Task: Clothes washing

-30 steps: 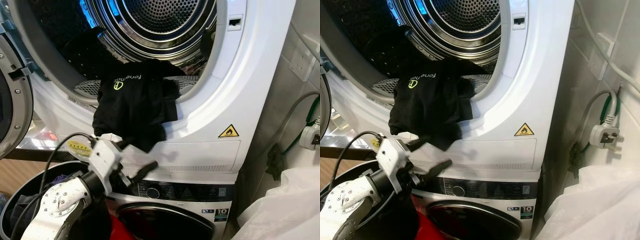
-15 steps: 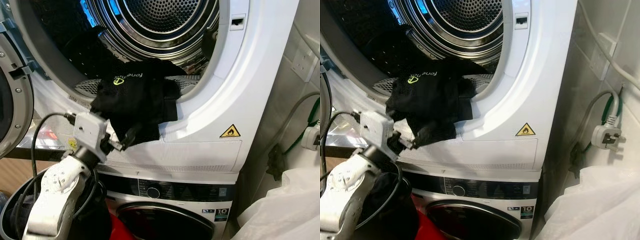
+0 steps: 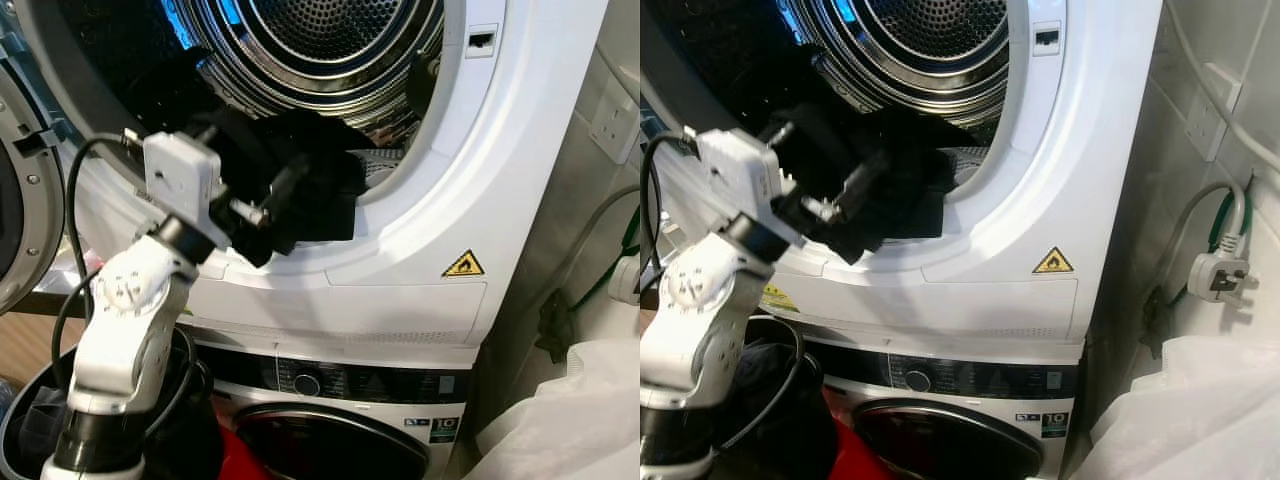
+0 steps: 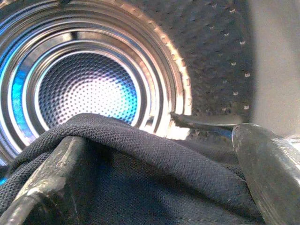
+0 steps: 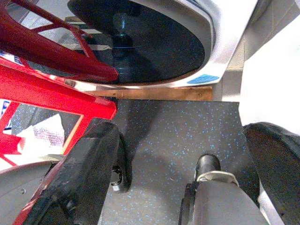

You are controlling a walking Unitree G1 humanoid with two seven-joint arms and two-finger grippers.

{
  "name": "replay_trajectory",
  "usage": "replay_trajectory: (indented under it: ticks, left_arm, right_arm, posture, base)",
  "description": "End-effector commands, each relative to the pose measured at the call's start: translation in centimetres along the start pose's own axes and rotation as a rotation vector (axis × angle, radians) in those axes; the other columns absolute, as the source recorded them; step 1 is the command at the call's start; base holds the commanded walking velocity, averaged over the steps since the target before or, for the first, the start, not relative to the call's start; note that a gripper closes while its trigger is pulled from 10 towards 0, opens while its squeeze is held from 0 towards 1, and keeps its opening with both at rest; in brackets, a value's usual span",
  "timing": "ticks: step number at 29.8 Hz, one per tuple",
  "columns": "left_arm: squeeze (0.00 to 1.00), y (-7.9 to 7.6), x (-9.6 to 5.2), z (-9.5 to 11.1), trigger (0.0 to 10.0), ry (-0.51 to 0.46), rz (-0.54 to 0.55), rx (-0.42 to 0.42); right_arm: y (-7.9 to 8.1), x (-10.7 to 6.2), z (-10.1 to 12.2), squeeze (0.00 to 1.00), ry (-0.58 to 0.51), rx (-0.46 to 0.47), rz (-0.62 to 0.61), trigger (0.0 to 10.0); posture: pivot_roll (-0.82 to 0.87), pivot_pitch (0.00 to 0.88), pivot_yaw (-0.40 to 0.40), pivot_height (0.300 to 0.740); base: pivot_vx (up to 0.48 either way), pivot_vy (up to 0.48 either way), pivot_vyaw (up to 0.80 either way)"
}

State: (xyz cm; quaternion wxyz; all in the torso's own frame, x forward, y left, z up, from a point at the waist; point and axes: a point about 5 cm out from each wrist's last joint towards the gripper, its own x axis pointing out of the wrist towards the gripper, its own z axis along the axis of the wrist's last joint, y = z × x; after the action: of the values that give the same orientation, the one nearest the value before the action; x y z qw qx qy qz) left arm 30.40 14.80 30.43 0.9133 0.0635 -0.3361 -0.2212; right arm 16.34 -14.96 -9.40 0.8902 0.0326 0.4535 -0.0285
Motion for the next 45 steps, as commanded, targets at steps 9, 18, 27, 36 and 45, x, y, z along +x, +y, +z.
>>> replay_trajectory:
  ticks: [9,18,27,36,45]
  left_arm:
    - [0.00,2.9,2.6,-2.1,10.0,0.051,0.125,-0.188]
    - [0.00,4.5,6.0,-4.0,10.0,0.123,0.225,-0.364]
    - [0.00,5.8,9.9,-3.0,10.0,0.108,0.185,-0.346]
    - [0.00,7.0,12.6,0.6,10.0,0.010,0.258,-0.340]
    - [0.00,2.1,13.8,-0.9,10.0,0.185,-0.161,-0.280]
  right_arm:
    - [0.6,0.0,-0.2,0.00,0.017,-0.003,0.013,10.0]
    - [0.7,0.0,-0.1,0.00,0.018,-0.015,0.022,10.0]
    - [0.8,0.0,-0.2,0.00,0.020,-0.016,0.023,10.0]
    - [0.2,-0.3,-1.0,0.00,0.027,0.011,-0.011,10.0]
    - [-0.4,-0.4,-1.6,0.00,0.037,0.008,-0.040,10.0]
  posture:
    - [0.04,0.000,0.142,0.740]
    - [0.04,0.000,0.140,0.740]
    - [0.02,0.000,0.146,0.740]
    - [-0.05,0.000,0.165,0.740]
    - [-0.05,0.000,0.161,0.740]
  base:
    - [0.000,0.000,0.00]
    - [0.000,0.000,0.00]
    - [0.000,0.000,0.00]
    - [0.000,0.000,0.00]
    - [0.000,0.000,0.00]
